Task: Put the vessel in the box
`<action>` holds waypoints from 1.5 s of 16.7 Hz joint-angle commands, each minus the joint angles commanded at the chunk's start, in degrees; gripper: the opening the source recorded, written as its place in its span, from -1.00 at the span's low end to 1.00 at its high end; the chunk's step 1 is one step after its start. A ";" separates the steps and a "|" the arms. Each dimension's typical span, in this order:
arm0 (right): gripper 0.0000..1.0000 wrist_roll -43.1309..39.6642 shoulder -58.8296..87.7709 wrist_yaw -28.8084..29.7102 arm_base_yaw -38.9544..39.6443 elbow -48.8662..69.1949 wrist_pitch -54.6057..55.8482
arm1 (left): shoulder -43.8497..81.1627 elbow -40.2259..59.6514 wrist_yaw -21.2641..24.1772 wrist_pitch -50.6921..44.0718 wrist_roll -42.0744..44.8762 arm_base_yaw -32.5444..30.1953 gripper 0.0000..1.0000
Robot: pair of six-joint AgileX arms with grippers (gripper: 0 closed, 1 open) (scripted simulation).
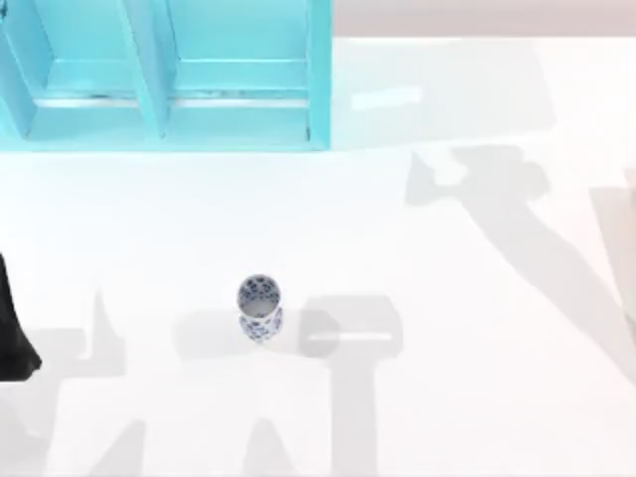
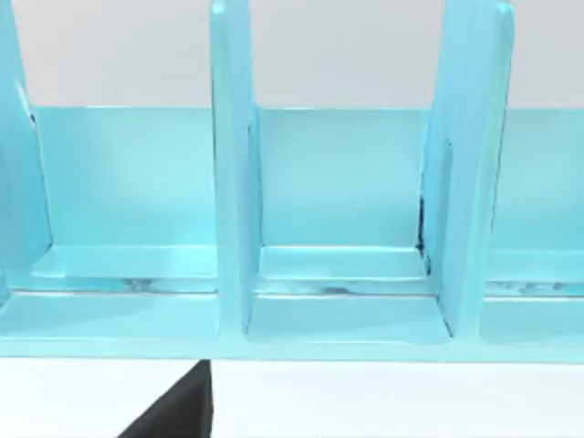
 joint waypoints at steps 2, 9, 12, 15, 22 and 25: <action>1.00 4.65 6.59 -0.91 3.50 7.02 -4.64 | 0.00 0.00 0.00 0.00 0.00 0.00 1.00; 1.00 16.61 34.58 -2.03 14.36 30.83 -21.08 | 0.00 0.00 0.00 0.00 0.00 0.00 1.00; 1.00 20.29 46.95 -2.79 17.52 41.64 -28.27 | 0.00 0.00 0.00 0.00 0.00 0.00 1.00; 1.00 23.95 58.75 -4.03 19.69 49.89 -35.49 | 0.00 0.00 0.00 0.00 0.00 0.00 1.00; 1.00 30.14 74.09 -2.85 22.15 62.00 -47.76 | 0.00 0.00 0.00 0.00 0.00 0.00 1.00; 1.00 30.33 74.50 -2.65 22.20 62.34 -48.15 | 0.00 0.00 0.00 0.00 0.00 0.00 1.00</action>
